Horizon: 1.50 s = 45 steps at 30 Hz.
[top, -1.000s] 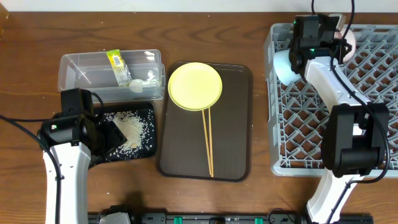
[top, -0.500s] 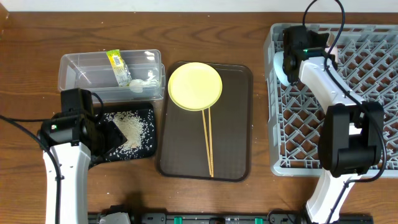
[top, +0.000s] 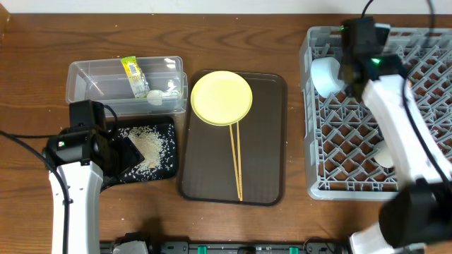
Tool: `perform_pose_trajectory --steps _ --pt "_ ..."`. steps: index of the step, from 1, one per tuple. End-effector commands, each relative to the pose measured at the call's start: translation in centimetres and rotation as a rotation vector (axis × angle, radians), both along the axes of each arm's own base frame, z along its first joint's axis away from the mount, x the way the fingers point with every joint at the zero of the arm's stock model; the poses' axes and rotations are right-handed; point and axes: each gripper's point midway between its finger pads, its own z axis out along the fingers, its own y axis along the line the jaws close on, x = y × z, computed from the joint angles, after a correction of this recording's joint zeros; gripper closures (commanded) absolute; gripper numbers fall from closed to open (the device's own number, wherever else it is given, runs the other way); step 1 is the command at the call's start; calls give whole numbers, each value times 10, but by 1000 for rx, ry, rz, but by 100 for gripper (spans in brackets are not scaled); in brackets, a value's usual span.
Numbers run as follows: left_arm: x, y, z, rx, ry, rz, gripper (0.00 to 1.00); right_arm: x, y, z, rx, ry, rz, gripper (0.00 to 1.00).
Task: Sort waste into correct bins and load items into the dishwasher rack
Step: 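Carry the pink bowl into the rack and release it, then reach the right gripper to the yellow plate edge and grasp it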
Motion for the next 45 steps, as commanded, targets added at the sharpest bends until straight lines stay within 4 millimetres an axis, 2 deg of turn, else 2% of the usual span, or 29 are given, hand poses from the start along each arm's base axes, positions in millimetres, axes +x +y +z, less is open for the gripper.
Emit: perform_pose_trajectory --steps 1,5,8,12,18,26,34,38,45 --pt "0 3 3 9 -7 12 19 0 90 15 364 -40 289 46" --pt "0 3 3 9 -7 12 19 -3 154 26 533 -56 491 44" --pt "0 3 3 9 -7 12 19 -6 182 19 533 -33 549 43" --pt "0 3 3 9 -8 12 19 -8 210 -10 501 32 555 42" --pt "0 3 3 9 -8 12 19 -13 244 -72 500 160 519 42" --pt "0 3 3 9 -8 12 19 -14 268 -142 538 262 428 46" --pt "0 3 3 9 -8 12 19 -19 272 -193 546 334 320 58" --pt "0 3 3 9 -8 12 19 -20 270 -204 549 343 272 71" --pt "0 3 3 9 -8 12 19 -14 269 -200 550 314 260 92"
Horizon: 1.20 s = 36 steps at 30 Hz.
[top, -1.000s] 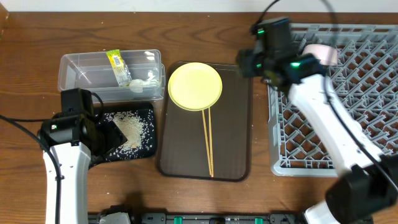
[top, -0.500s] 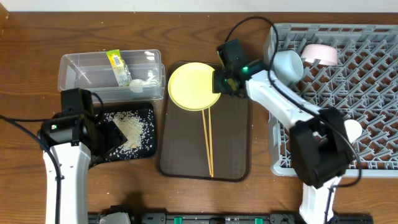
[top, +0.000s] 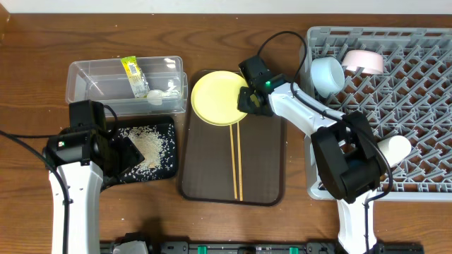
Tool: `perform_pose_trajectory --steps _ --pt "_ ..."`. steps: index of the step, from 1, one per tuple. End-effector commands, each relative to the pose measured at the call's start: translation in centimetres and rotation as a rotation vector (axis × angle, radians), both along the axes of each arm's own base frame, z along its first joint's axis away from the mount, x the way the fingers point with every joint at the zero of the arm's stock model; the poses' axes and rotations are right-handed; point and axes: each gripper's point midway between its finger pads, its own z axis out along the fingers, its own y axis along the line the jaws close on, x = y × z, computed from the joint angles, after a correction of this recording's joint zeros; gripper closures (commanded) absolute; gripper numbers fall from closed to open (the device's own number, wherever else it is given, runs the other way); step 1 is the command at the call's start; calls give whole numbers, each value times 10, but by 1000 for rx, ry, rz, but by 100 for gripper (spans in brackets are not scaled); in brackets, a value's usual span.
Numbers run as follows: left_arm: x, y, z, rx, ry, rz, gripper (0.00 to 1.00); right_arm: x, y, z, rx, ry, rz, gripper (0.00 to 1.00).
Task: Sort waste into correct bins and load items into the dishwasher rack
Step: 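Reach the right gripper to the yellow plate edge and grasp it, then lift the yellow plate and stand it upright in the rack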
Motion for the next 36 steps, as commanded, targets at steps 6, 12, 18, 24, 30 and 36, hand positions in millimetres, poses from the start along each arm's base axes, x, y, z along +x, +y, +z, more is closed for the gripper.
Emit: perform_pose_trajectory --steps 6,12,18,24,30,36 --pt "0 3 3 9 -8 12 19 14 -12 25 -8 -68 4 99" --pt "0 3 3 9 -8 12 19 27 -37 101 -51 -237 27 99" --pt "0 3 3 9 -8 12 19 20 -90 206 -192 -459 21 99" --pt "0 3 3 9 -8 12 19 1 -165 281 -468 -605 -17 99" --pt "0 3 3 9 -8 12 19 -22 -259 332 -849 -616 -155 99" --pt "0 3 3 9 -8 12 19 -50 -322 335 -1069 -453 -244 99"
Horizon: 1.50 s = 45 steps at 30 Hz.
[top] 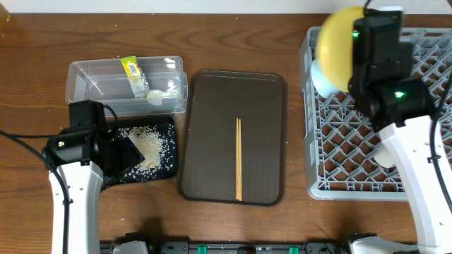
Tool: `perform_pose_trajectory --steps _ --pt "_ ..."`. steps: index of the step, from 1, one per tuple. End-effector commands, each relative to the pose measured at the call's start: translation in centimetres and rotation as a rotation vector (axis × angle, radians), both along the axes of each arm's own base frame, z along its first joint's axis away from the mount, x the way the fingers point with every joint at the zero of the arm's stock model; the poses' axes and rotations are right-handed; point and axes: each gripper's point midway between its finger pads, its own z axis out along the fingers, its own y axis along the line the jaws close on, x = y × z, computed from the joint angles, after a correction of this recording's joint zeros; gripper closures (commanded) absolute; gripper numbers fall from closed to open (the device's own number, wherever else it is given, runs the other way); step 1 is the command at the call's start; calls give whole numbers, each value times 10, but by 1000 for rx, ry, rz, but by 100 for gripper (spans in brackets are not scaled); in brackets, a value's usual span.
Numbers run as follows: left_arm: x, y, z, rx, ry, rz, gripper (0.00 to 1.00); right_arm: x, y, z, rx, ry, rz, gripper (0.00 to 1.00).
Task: Sort waste into correct bins and load items into the dishwasher rack
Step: 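Lift the yellow plate and stand it upright in the rack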
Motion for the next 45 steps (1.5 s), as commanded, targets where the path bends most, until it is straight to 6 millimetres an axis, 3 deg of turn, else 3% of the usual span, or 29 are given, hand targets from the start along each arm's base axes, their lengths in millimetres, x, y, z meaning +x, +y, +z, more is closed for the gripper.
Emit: perform_pose_trajectory --steps 1,5,11,24,37,45 --pt "0 3 3 9 -8 12 19 -23 -40 12 -149 61 -132 99" --pt "0 3 3 9 -8 12 19 -34 -59 -4 -123 113 -207 99" --pt "0 3 3 9 -8 12 19 -45 -72 -25 -86 151 -286 99" --pt "0 3 3 9 -8 12 19 -43 -90 -65 -89 184 -335 99" --pt "0 2 3 6 -9 12 19 -17 -84 -107 -49 130 -307 99" --pt "0 2 3 6 -8 12 19 1 -58 -134 107 162 -171 78"
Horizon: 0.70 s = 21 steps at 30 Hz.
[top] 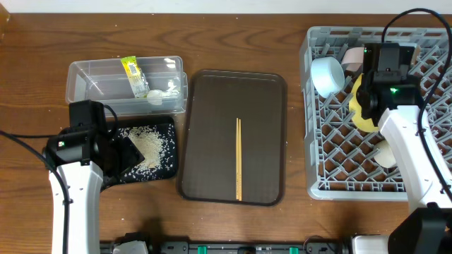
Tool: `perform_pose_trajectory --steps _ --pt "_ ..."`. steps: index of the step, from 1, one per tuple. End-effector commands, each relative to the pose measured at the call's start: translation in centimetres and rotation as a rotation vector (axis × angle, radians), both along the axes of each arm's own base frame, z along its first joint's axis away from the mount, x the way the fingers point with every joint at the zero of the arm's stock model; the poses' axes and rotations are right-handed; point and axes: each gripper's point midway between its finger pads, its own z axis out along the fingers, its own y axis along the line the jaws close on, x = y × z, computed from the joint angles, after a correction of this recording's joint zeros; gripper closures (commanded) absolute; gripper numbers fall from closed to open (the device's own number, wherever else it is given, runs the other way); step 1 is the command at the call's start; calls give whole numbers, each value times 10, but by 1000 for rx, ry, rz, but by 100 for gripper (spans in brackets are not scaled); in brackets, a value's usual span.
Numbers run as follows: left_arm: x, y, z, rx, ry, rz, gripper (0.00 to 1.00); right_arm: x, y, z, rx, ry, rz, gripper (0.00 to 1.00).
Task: Sort waste into correct bins and load items into the dishwasher rack
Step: 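Lift the yellow plate and stand it upright in the rack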
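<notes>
A yellow plate (358, 107) stands nearly on edge among the tines of the grey dishwasher rack (332, 169), just right of a light blue bowl (325, 75). My right gripper (369, 97) is down on the plate's upper edge and looks shut on it, though its wrist hides the fingers. A pair of chopsticks (239, 159) lies alone on the brown tray (212, 106). My left gripper (129, 152) rests low over the black bin (168, 169) of spilled rice (148, 143); whether it is open or shut is unclear.
A clear bin (92, 85) at the back left holds a yellow-green wrapper (134, 75) and a white piece (159, 95). In the rack are also a pink bowl (351, 55) and a white cup (385, 156).
My right gripper held the yellow plate high over the rack's back left corner. Now it is lower, with the plate set on edge between the rack's tines. The left arm is unmoved.
The plate lay on the brown tray over the chopsticks while my right gripper was at the rack. Then the gripper was at the plate's edge on the tray. Then the plate hung over the rack, and now it stands in the rack. The chopsticks shifted slightly.
</notes>
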Motion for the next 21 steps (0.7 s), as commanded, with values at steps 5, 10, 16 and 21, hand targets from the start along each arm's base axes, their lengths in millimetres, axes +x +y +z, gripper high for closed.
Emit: perform_pose_trajectory --steps 5,10,16,21 --pt "0 2 3 6 -8 12 19 6 19 -14 128 8 83 52" --pt "0 2 3 6 -8 12 19 3 28 1 175 -41 123 37" --pt "0 2 3 6 -8 12 19 -3 54 42 299 -172 251 27" --pt "0 2 3 6 -9 12 19 -16 131 56 630 -188 571 28"
